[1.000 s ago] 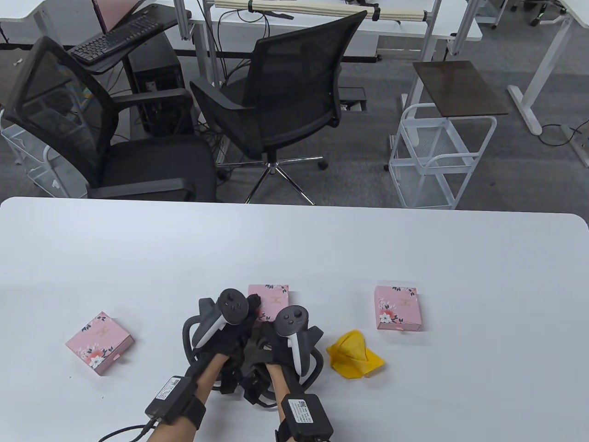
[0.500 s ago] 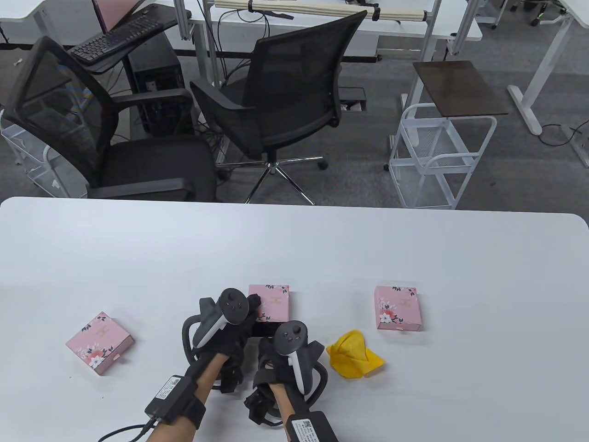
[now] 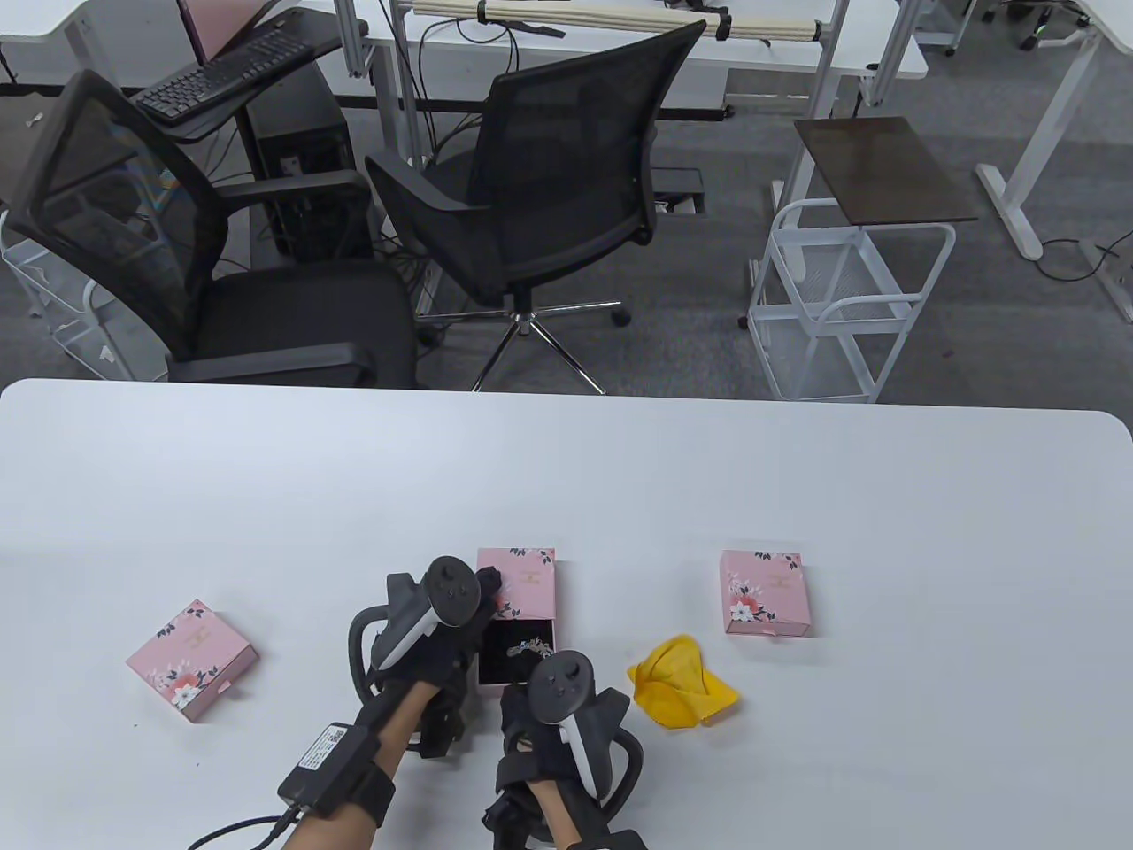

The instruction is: Dust necklace

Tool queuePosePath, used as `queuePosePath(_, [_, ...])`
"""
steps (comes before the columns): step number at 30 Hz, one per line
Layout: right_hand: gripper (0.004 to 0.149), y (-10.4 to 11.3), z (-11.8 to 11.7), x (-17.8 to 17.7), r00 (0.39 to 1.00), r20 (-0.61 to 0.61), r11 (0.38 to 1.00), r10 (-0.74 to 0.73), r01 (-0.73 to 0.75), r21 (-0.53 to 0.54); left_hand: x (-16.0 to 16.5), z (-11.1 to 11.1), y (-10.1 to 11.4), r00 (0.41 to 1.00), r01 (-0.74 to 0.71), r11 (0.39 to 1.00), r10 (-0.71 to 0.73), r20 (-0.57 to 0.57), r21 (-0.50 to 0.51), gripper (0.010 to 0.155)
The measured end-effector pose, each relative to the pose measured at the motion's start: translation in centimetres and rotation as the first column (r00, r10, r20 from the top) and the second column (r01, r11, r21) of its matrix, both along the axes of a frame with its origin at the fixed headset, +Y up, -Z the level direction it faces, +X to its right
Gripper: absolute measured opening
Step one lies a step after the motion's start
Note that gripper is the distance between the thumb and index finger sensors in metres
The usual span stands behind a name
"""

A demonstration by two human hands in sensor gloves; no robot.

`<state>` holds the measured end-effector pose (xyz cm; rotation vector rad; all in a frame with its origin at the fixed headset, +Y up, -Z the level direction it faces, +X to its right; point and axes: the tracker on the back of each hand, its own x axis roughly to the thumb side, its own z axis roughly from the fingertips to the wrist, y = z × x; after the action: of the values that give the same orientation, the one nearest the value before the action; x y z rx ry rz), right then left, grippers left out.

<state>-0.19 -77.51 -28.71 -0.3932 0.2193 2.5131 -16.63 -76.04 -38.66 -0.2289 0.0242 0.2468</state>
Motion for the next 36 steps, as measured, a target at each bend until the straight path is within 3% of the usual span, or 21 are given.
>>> queuePosePath(15, [0.04,-0.2,1.2,0.3,0.995,-0.071,0.995,-0.075,0.07,-0.073,0.5,0.3,0.3,1.0,0.014,0.999,-0.015,0.02,0.032,0.049])
queuePosePath(22, [0.044,1.0,1.2,1.9,0.985,-0.161,0.986,-0.055,0.029,-0.163,0.0,1.4,2.3,1.0,0.002,0.996,-0.004,0.025,0.088,0.054])
queuePosePath(27, [0.045,3.6,0.6,3.4,0.982,-0.187,0.998,-0.038,0.028,-0.058,-2.2,3.6,4.5,1.0,0.002,0.988,-0.007,0.03,0.154,0.056])
queuePosePath(30, [0.045,4.8,-0.5,3.0,0.99,-0.139,0.995,0.014,0.0,0.101,-3.7,5.2,5.3,0.999,-0.028,0.98,0.019,0.044,0.197,0.059])
queuePosePath(33, [0.044,5.1,-2.1,1.4,0.978,-0.164,0.967,0.126,-0.085,0.238,-4.9,6.7,5.9,0.996,-0.084,0.971,0.075,0.046,0.222,0.06])
queuePosePath(36, [0.045,4.7,-3.1,0.2,0.933,-0.206,0.927,0.295,-0.228,0.297,-5.6,8.2,6.1,0.989,-0.149,0.953,0.138,0.059,0.263,0.06])
